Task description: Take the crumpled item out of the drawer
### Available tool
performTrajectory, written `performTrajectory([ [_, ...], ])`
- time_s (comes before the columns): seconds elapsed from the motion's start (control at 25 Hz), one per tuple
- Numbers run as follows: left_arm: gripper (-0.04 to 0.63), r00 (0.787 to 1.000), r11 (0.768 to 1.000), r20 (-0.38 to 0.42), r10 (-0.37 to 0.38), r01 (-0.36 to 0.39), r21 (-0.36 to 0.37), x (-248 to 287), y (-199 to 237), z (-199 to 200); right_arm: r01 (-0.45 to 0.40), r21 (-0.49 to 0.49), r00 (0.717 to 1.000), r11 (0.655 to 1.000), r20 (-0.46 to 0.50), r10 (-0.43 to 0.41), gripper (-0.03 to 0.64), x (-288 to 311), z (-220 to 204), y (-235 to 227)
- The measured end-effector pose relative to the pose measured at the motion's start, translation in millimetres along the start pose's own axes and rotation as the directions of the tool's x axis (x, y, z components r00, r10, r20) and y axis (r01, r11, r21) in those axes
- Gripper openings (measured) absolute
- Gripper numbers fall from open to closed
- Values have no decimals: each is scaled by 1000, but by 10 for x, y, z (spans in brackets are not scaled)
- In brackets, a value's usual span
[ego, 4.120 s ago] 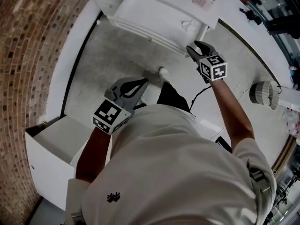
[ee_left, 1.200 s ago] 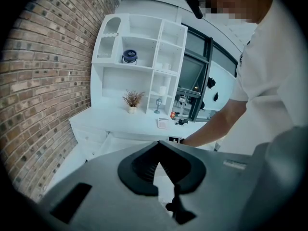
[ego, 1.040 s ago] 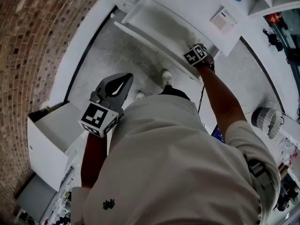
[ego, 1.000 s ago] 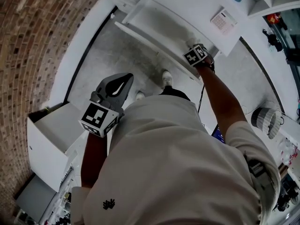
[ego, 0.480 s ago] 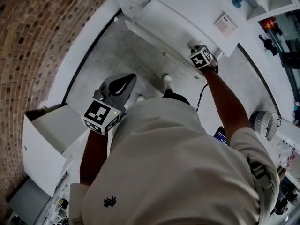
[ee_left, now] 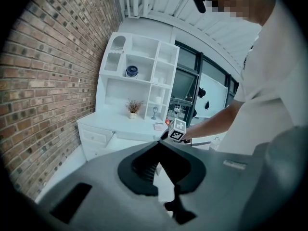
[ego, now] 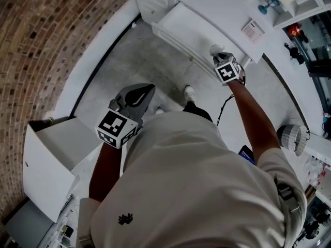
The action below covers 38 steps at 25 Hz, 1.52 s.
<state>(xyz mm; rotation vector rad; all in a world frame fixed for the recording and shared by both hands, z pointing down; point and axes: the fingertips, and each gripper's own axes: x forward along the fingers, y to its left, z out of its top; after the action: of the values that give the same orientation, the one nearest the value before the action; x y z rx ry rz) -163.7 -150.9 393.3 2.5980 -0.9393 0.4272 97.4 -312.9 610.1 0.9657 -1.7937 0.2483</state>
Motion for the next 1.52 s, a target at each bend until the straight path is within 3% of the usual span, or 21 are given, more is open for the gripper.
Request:
performTrajectory([
  [0.56,6,998,998,6,-69,69,0,-465,-127,-260,-31,0,993,1000,114,31,84,-719,389,760],
  [1.16,6,995,995,18,-97,97,8,-553,-359,-386,-65,-71,966,995,246,80,77,-1481,652,1251],
  [1.52,6,992,992,11,-123,122,19,-581,-495,-450,-91,-93,955,991,275,114,74,-1871,656,1514],
])
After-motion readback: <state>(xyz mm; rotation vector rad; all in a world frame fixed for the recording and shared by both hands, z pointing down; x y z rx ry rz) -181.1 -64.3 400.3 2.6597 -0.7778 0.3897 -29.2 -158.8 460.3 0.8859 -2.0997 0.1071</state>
